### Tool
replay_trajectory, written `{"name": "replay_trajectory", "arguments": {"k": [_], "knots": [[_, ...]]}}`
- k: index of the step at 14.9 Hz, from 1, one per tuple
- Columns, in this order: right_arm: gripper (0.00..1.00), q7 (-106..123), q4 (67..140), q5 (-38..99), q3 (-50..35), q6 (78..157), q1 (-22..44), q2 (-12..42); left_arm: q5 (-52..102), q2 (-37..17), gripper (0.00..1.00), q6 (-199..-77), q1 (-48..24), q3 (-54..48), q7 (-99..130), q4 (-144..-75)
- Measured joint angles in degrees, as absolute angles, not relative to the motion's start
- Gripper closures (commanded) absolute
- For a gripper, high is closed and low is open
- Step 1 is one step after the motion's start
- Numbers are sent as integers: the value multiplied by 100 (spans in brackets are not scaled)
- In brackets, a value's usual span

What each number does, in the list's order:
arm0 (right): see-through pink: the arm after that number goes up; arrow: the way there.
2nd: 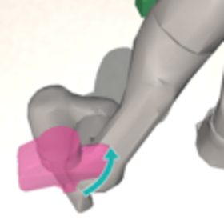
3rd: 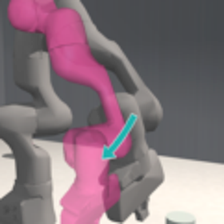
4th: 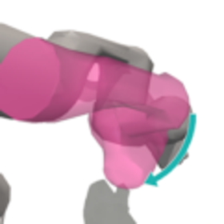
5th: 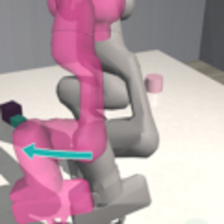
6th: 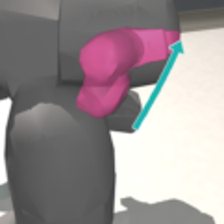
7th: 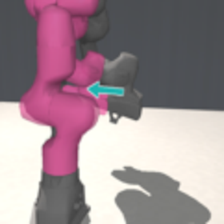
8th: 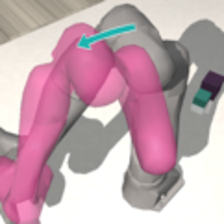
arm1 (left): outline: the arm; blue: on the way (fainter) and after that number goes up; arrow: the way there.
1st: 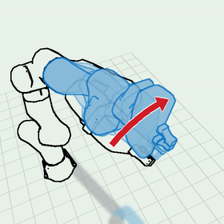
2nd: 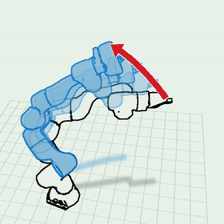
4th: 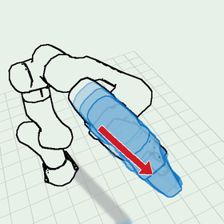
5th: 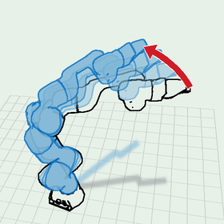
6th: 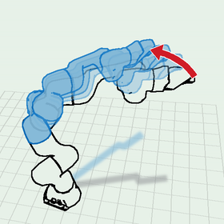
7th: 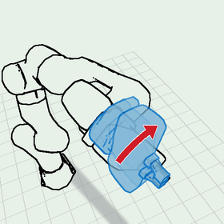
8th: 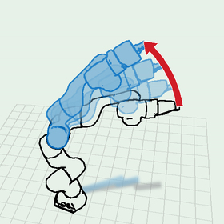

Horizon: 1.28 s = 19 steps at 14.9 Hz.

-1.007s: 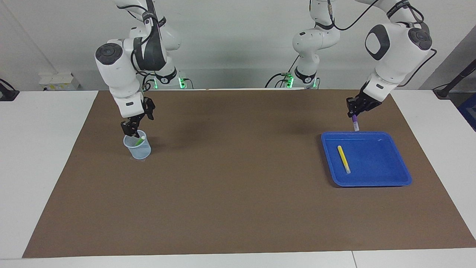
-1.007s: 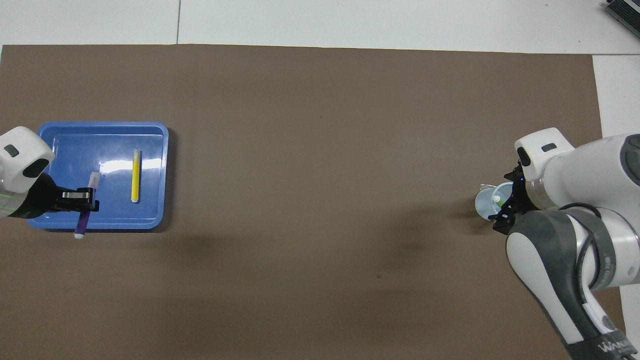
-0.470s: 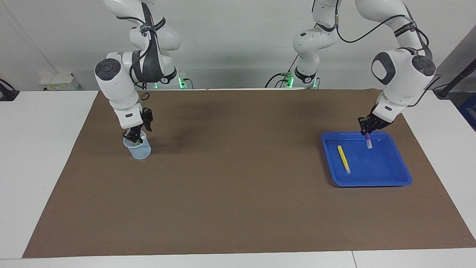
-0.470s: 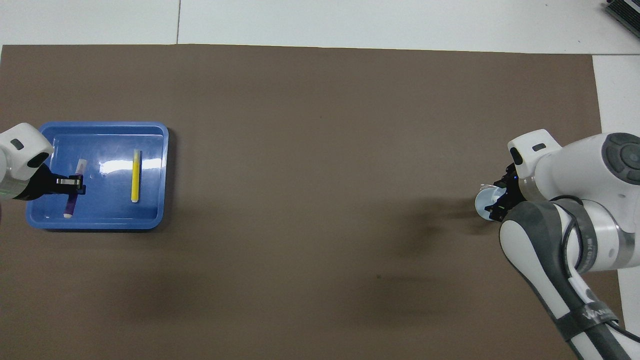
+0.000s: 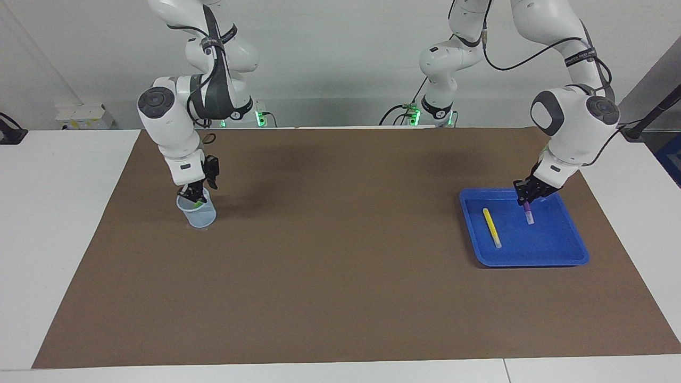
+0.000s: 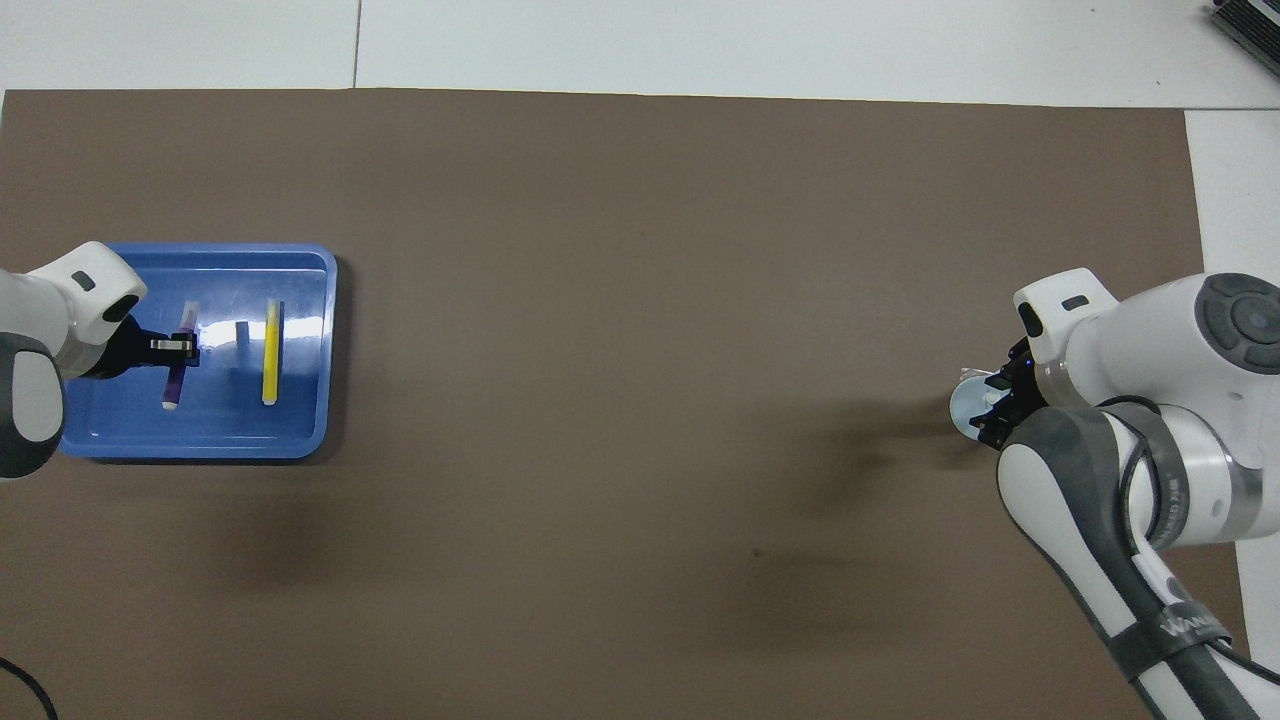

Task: Right arm passes pens to left for tray arrangement
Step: 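Lay the purple pen in the tray beside the yellow pen, open left gripper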

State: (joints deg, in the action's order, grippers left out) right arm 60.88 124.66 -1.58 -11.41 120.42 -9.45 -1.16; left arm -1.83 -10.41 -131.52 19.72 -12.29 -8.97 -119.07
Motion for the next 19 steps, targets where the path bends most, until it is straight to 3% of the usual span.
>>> {"name": "replay_trajectory", "arguments": {"k": [10, 12, 13, 18, 19], "knots": [[55, 6464, 12606, -158, -1138, 12341, -1017, -82, -339, -1536, 100, -13908, 2048, -1222, -896, -11999], [56, 6613, 12615, -158, -1133, 12421, -1081, -76, -339, -1512, 60, -14112, 2051, -1222, -896, -12110], [56, 6644, 12617, -158, -1130, 12425, -1113, -73, -340, -1510, 47, -14167, 2051, -1223, -896, -12130], [57, 6676, 12619, -158, -1131, 12435, -1147, -63, -343, -1527, 22, -14164, 2060, -1222, -896, -12135], [57, 6676, 12619, -158, -1131, 12435, -1147, -63, -343, -1538, 21, -14105, 2060, -1223, -895, -12119]]}}
